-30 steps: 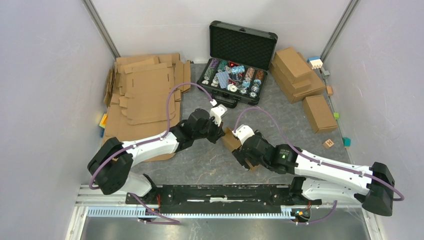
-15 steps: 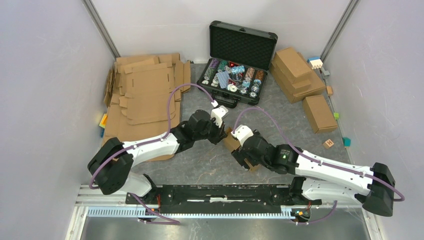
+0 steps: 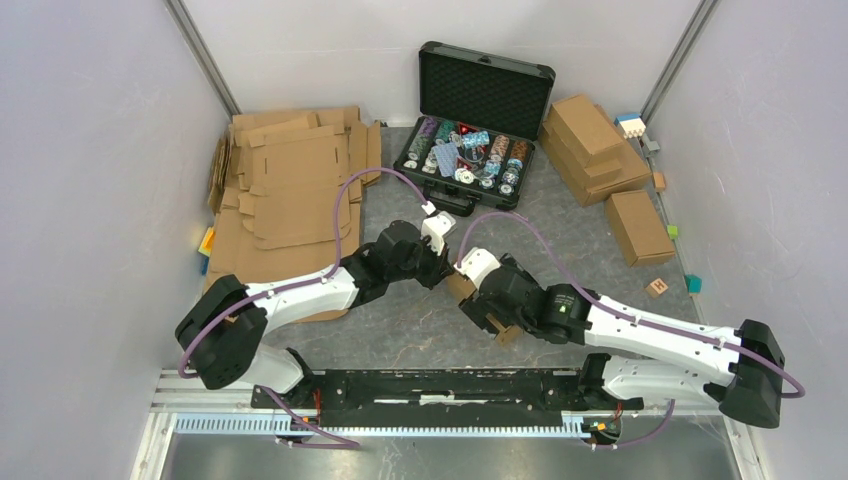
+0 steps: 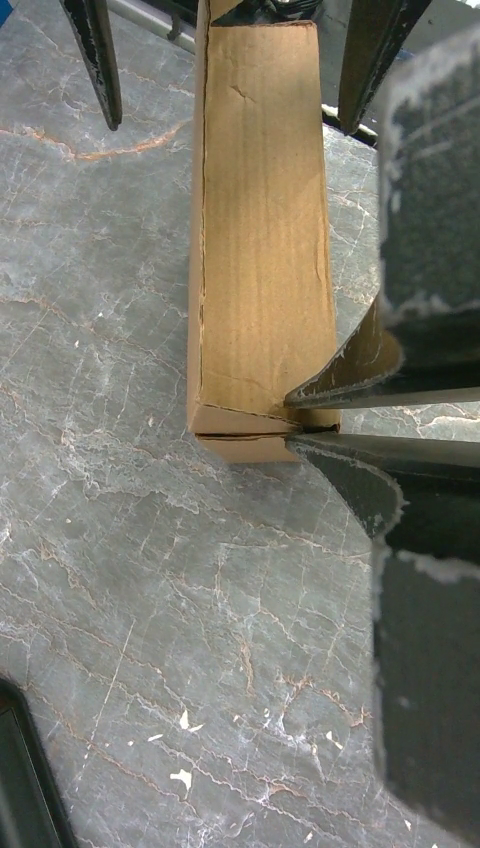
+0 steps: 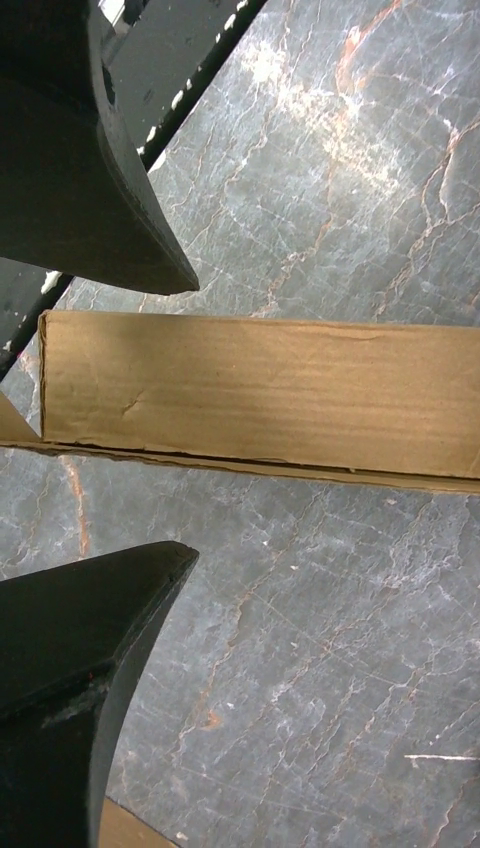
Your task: Fold the paper box
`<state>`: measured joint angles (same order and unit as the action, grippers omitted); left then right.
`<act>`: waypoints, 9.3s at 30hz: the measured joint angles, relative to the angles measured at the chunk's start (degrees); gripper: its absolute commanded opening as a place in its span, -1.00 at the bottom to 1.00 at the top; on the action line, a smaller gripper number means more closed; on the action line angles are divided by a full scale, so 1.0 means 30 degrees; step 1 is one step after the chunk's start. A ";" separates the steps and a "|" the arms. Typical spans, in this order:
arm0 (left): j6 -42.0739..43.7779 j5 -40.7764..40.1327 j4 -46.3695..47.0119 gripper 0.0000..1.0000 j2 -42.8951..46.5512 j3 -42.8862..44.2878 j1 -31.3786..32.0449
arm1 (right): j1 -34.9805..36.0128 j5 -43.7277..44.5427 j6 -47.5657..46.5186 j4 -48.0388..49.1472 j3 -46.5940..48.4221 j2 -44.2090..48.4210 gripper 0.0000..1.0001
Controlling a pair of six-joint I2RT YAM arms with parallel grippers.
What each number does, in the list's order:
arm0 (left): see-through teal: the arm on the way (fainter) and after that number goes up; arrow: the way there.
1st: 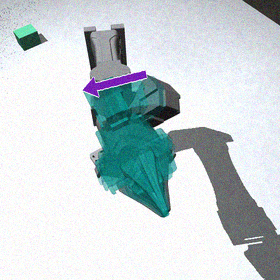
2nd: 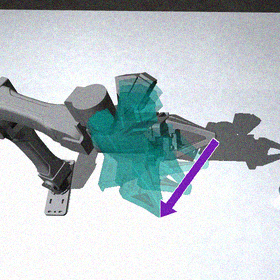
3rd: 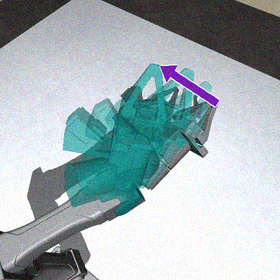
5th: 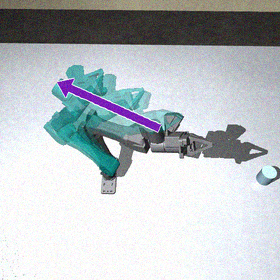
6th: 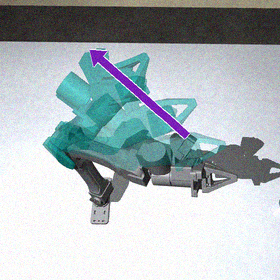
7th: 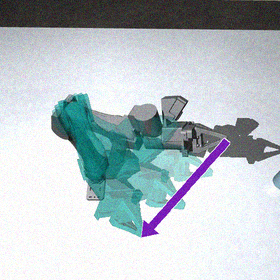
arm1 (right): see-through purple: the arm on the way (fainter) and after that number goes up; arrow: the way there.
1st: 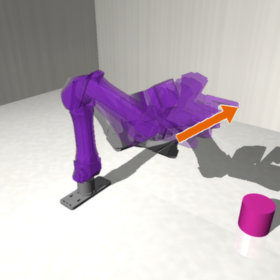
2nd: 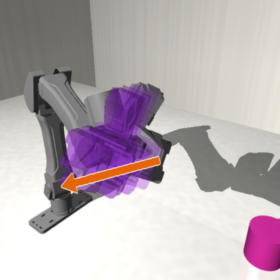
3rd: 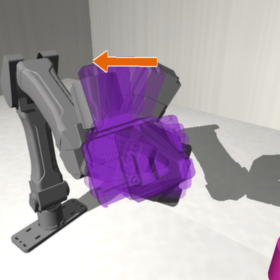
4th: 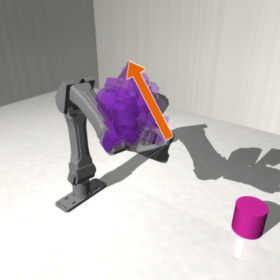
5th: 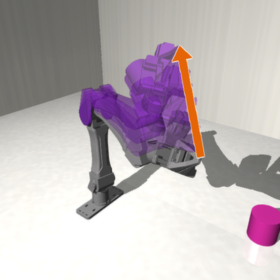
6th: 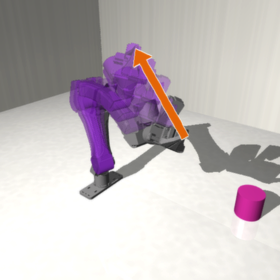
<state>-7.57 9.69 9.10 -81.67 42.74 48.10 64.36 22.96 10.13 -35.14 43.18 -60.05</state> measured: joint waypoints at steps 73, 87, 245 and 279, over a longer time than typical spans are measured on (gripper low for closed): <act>-0.0721 0.3300 0.3745 -0.37 -0.0415 -0.1122 -0.0852 | 0.2426 0.1107 0.1421 0.0189 0.0299 -0.2200 0.66; -0.0714 0.3279 0.3585 -0.58 -0.0408 -0.1122 -0.0874 | 0.2426 0.1064 0.2135 0.0029 0.0299 -0.2142 0.15; -0.0240 -0.6200 -0.0437 -0.96 0.2098 -0.1253 -0.0452 | -0.9078 -0.7031 1.2415 0.4204 -0.3410 0.2324 0.36; -0.0240 -0.6200 -0.0437 -0.95 0.2098 -0.1253 -0.0357 | -0.9078 -0.8874 0.1654 0.5253 -0.0517 0.1821 -0.01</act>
<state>-8.29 -8.91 7.79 -75.37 38.98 47.03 37.12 -3.66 15.09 -19.38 41.63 -54.59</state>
